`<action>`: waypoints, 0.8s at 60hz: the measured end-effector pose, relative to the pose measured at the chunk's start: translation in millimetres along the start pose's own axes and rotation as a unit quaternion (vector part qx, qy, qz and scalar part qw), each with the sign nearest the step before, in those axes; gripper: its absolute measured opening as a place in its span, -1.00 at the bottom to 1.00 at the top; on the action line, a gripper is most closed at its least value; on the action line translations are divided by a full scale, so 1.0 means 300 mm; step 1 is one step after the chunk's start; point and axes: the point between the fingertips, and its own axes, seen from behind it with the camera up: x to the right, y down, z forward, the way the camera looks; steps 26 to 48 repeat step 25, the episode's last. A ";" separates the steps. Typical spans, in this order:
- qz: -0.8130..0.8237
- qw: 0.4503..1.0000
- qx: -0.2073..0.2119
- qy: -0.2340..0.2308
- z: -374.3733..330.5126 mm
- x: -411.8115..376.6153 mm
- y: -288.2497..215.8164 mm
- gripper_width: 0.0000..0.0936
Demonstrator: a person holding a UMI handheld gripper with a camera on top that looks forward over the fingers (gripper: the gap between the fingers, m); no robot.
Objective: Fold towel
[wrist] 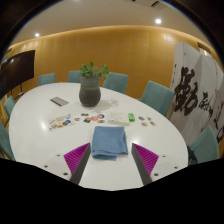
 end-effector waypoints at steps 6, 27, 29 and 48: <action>-0.002 1.000 0.008 0.011 -0.171 -0.053 0.029 0.86; 0.000 1.000 0.014 0.026 -0.472 -0.152 0.125 0.86; 0.000 1.000 0.014 0.026 -0.472 -0.152 0.125 0.86; 0.000 1.000 0.014 0.026 -0.472 -0.152 0.125 0.86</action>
